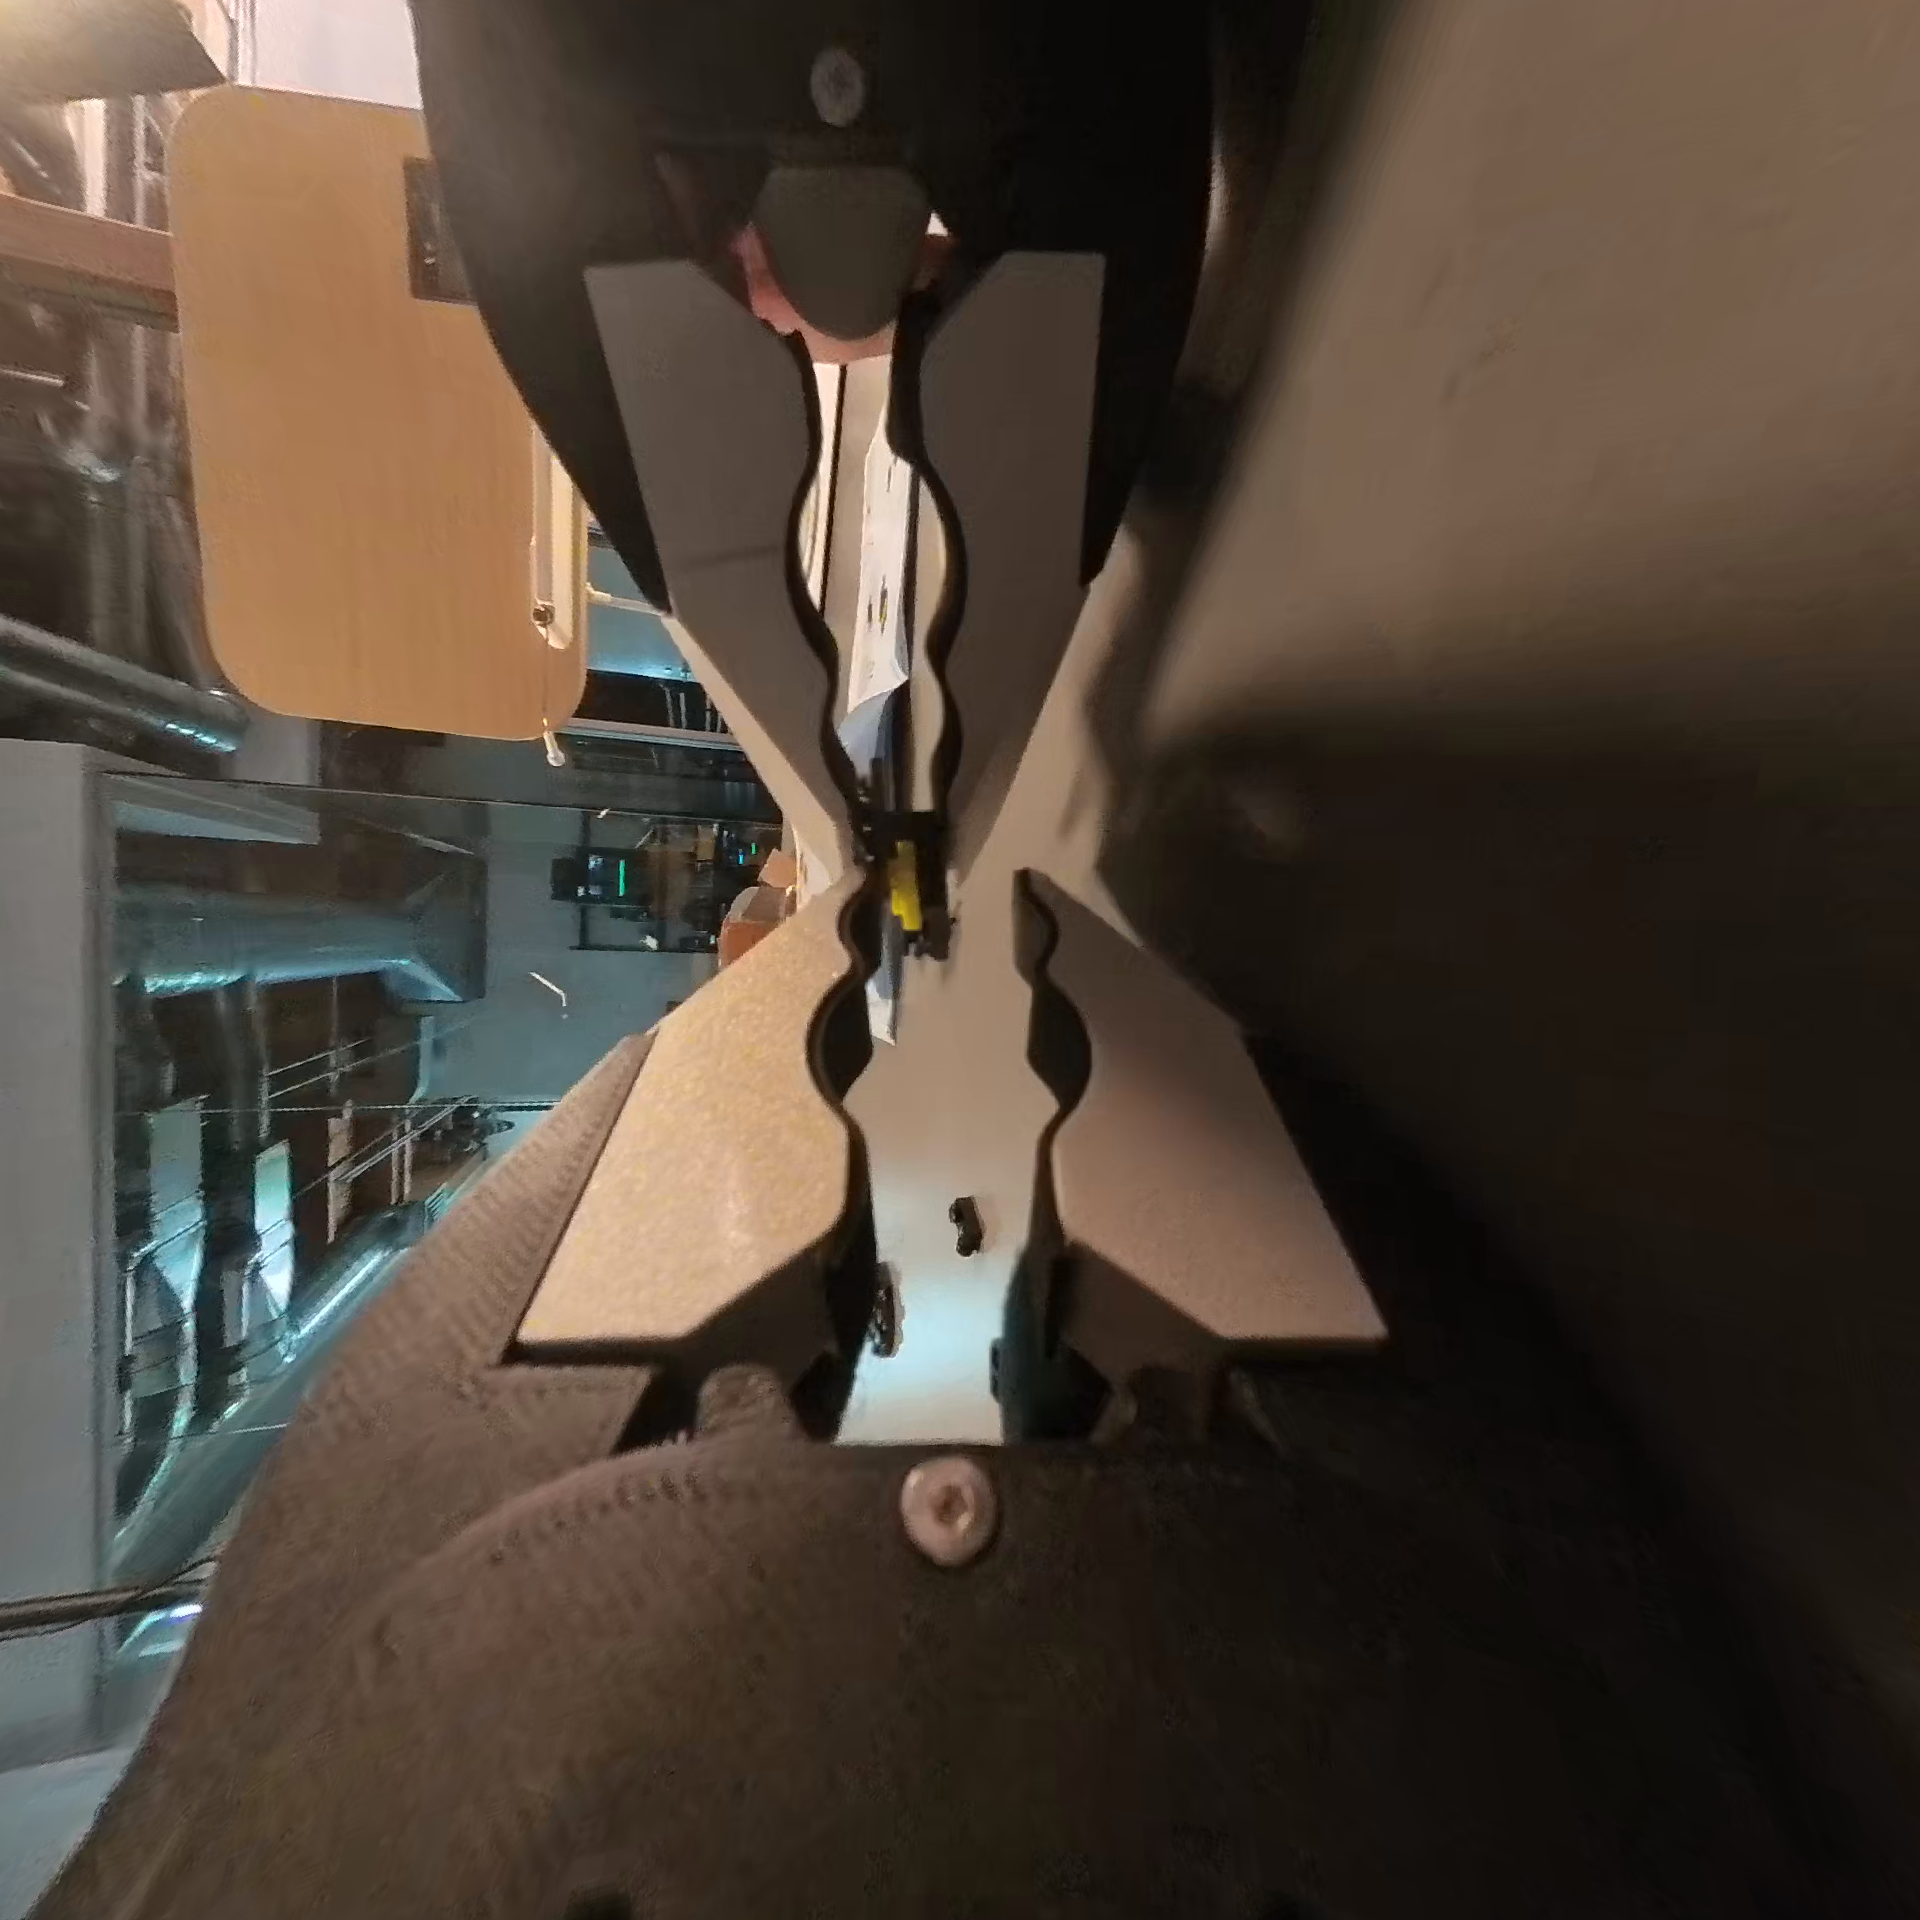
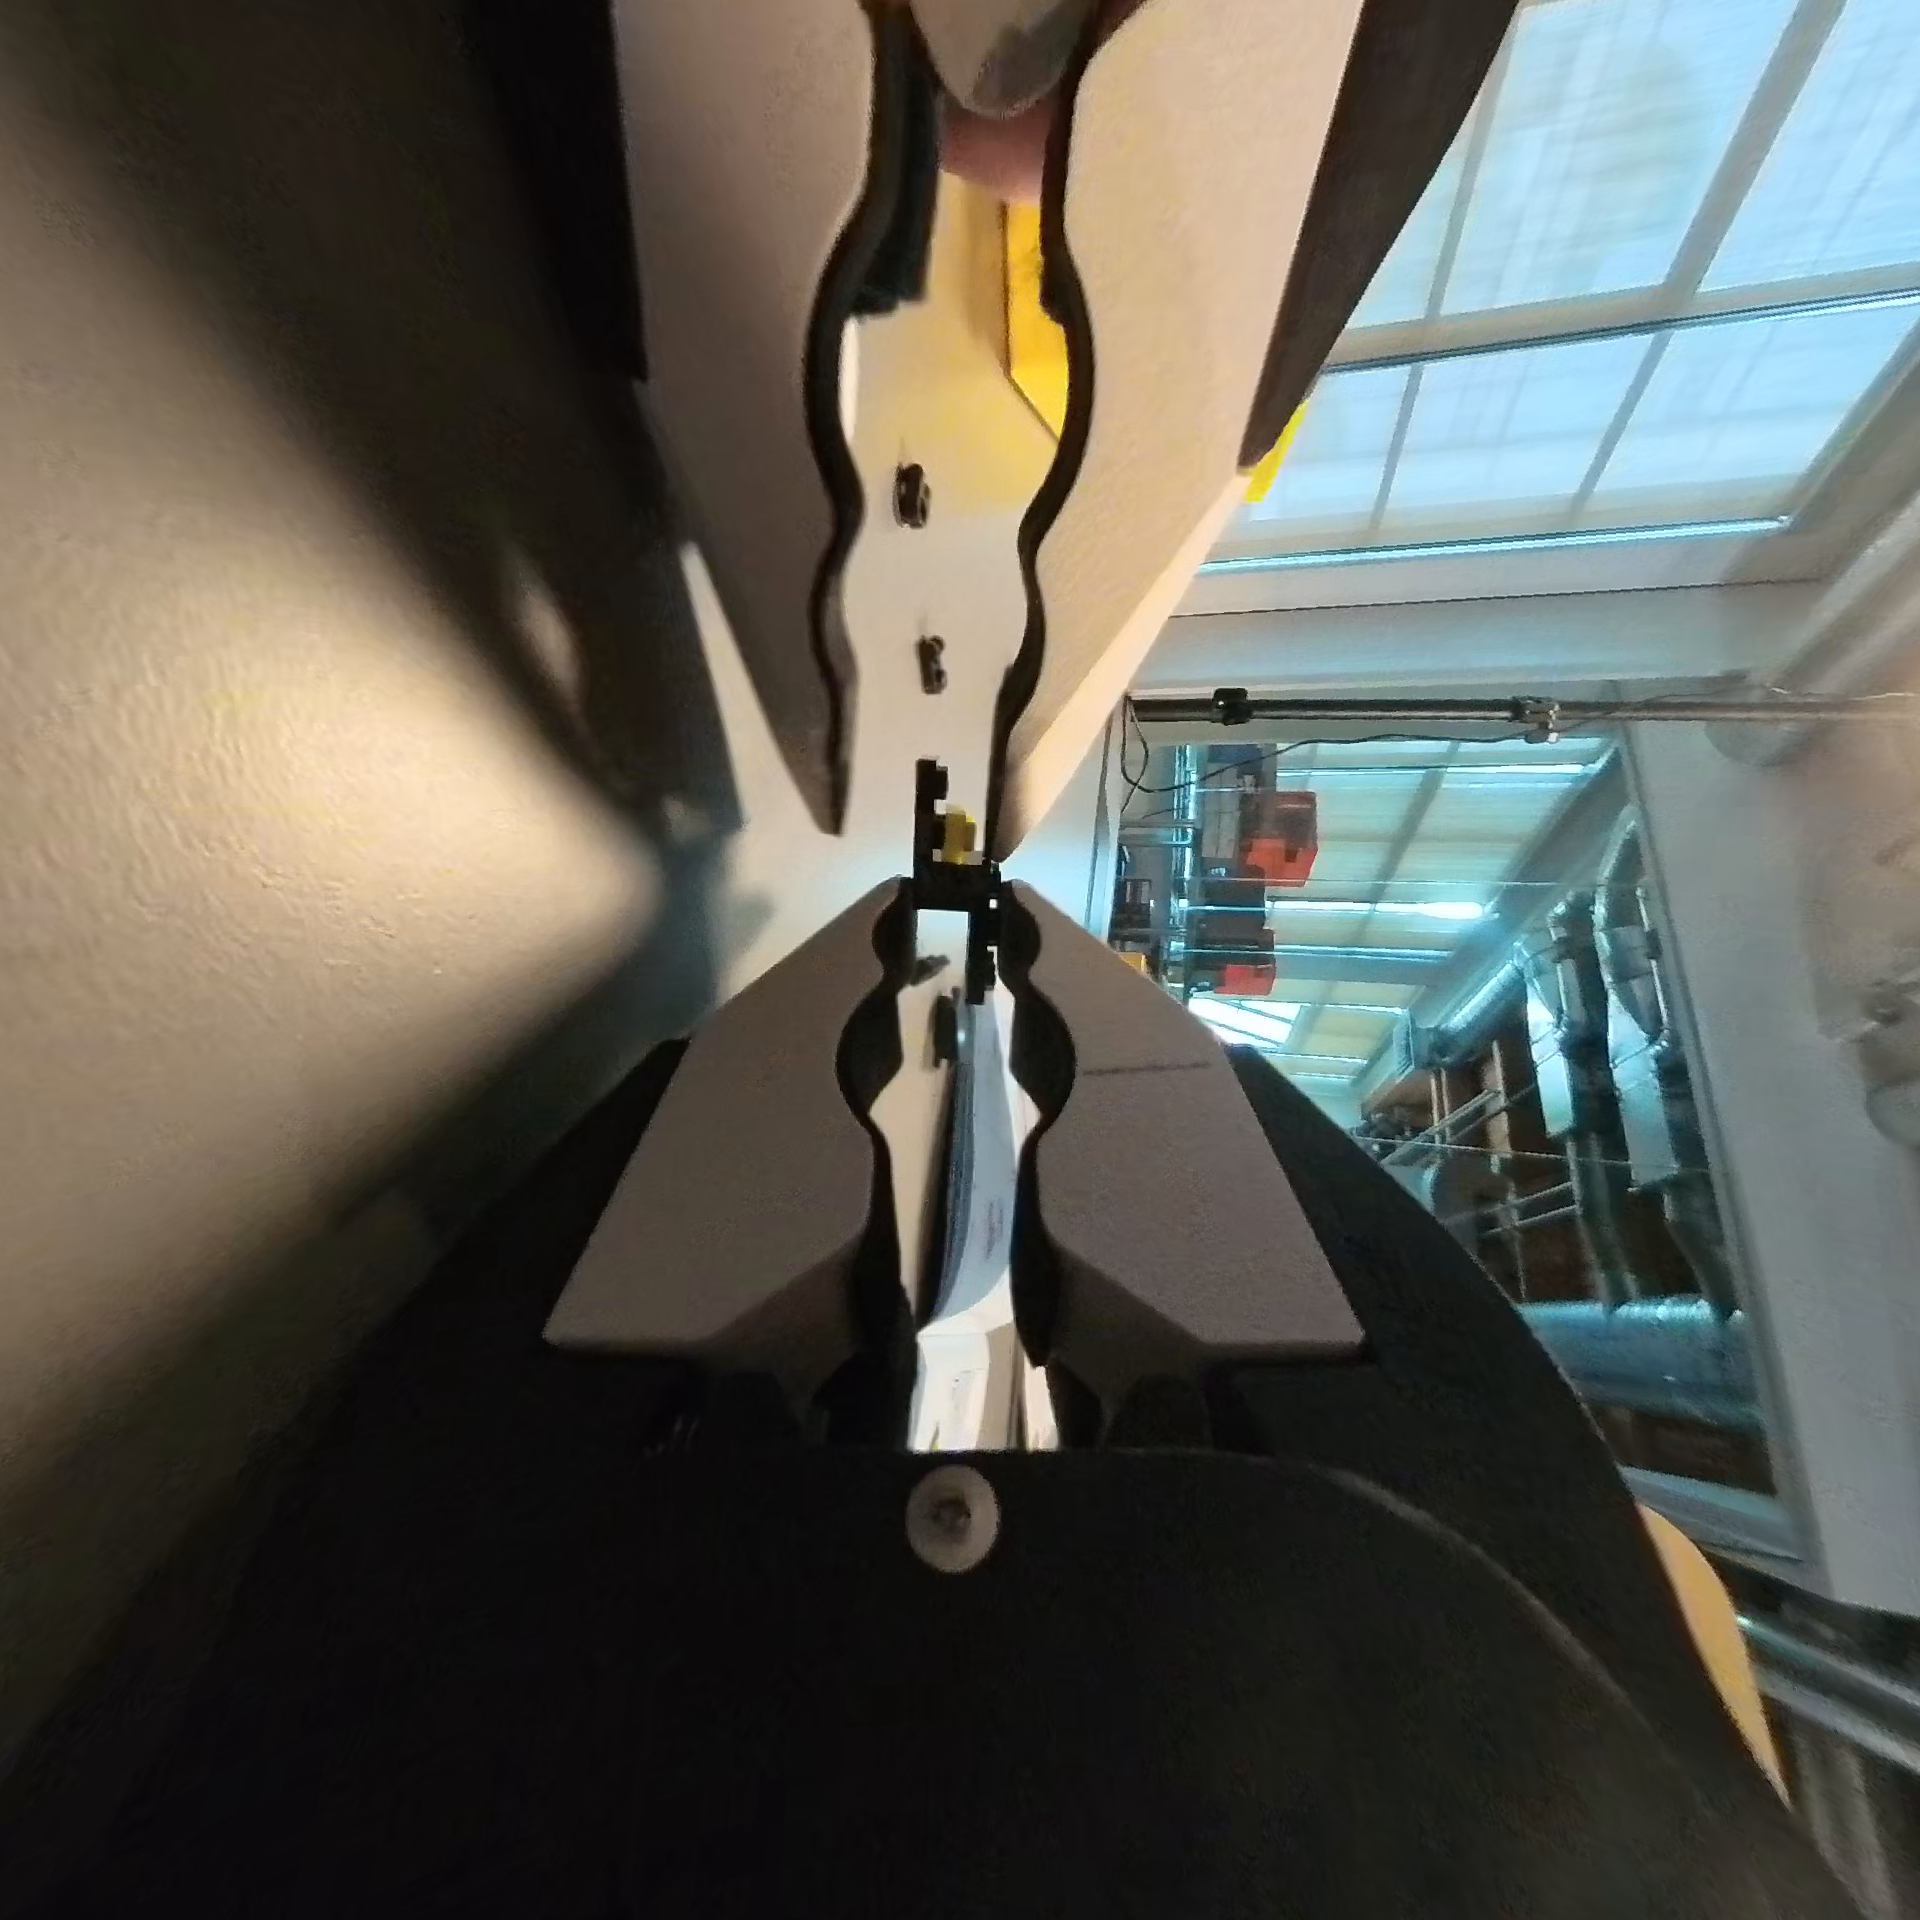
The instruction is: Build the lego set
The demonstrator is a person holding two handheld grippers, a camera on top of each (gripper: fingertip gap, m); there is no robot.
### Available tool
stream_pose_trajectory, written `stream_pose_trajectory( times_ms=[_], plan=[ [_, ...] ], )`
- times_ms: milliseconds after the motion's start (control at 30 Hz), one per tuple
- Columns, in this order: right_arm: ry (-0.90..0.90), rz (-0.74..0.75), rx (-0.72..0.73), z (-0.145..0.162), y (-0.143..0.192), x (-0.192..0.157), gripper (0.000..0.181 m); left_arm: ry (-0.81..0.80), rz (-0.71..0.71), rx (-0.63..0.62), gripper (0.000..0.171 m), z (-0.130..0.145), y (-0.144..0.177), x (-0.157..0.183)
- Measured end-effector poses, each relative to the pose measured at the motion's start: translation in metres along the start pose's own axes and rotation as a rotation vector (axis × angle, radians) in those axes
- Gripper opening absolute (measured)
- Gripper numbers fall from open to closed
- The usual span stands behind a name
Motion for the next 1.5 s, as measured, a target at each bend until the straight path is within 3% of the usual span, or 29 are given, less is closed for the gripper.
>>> stream_pose_trajectory(
  times_ms=[67,533,667,767,867,1000,1100,1333,1500],
  plan=[
    [-0.011,-0.006,0.007,-0.001,0.001,0.000,0.013,-0.015,-0.039,0.011,0.011,-0.001,0.001,-0.004],
    [-0.041,-0.029,0.009,-0.001,0.004,0.000,0.012,-0.033,-0.030,-0.025,0.006,-0.003,0.002,-0.003],
    [-0.054,-0.022,0.016,0.000,0.005,0.002,0.013,0.118,0.016,0.018,0.009,-0.003,0.003,-0.005],
    [-0.043,-0.021,0.010,0.001,0.006,0.001,0.013,0.278,0.009,-0.021,0.048,0.010,0.007,-0.017],
    [-0.051,-0.019,0.014,0.002,0.007,0.002,0.013,0.506,-0.094,-0.037,0.049,0.031,0.022,-0.048],
    [-0.056,-0.018,0.025,0.002,0.009,0.002,0.013,0.825,-0.030,-0.106,0.052,0.062,0.032,-0.052],
    [-0.056,-0.017,0.029,0.002,0.010,0.002,0.013,0.881,0.006,-0.196,0.051,0.076,0.032,-0.047],
    [-0.043,-0.013,0.035,0.002,0.012,0.001,0.013,0.961,-0.006,-0.231,0.049,0.084,0.031,-0.051],
    [-0.031,0.008,0.037,0.003,0.013,0.003,0.013,1.041,0.124,-0.313,0.055,0.090,0.023,-0.040]
  ],
)
Point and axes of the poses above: each gripper's, where its closed fingertips meet, y back along the fingers, z out of its underside, x = y × z across the jaws, the point moved 3 cm from there along y, back along the fingers, and after that the axes turned 13 degrees about y, right-handed, at the moved point
